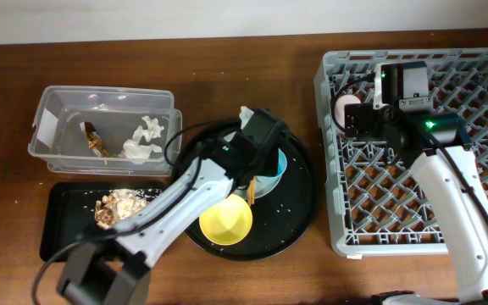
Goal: Sort waste into correct bins and load items into the dishwasher rack
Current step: 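Reach the left gripper to the blue cup and grasp it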
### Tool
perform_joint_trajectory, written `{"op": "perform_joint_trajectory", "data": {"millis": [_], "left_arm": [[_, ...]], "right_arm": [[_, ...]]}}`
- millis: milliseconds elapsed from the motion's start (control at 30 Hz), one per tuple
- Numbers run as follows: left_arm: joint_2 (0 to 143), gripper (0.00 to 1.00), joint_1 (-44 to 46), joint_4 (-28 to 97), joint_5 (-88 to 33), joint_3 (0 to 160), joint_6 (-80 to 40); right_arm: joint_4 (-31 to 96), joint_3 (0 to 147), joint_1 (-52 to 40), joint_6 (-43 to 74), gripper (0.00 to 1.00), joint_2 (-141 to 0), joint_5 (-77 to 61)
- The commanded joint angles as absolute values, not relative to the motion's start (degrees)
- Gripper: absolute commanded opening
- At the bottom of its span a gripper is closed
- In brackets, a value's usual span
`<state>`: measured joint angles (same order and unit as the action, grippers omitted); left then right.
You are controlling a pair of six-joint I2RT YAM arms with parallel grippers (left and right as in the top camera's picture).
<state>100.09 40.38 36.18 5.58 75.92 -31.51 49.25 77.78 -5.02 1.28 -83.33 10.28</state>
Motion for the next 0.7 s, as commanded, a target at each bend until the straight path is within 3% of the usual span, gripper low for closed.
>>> {"op": "perform_joint_trajectory", "data": {"millis": [0,233,567,667], "left_arm": [[103.00,0.41,40.40,36.56,4.69,75.90,-33.89],[105.08,0.30,40.36,36.95,5.39,75.85,-33.87],[106.41,0.29,40.36,37.80,6.50,75.83,-33.87],[106.65,0.21,40.36,37.80,6.72,75.83,-33.87]], "right_arm": [[49.12,78.72,-4.80,1.39,0.98,-83.74,11.00],[49.10,78.72,-4.80,1.39,0.98,-83.74,11.00],[49.10,78.72,-4.80,1.39,0.98,-83.74,11.00],[49.10,78.72,-4.80,1.39,0.98,-83.74,11.00]]}}
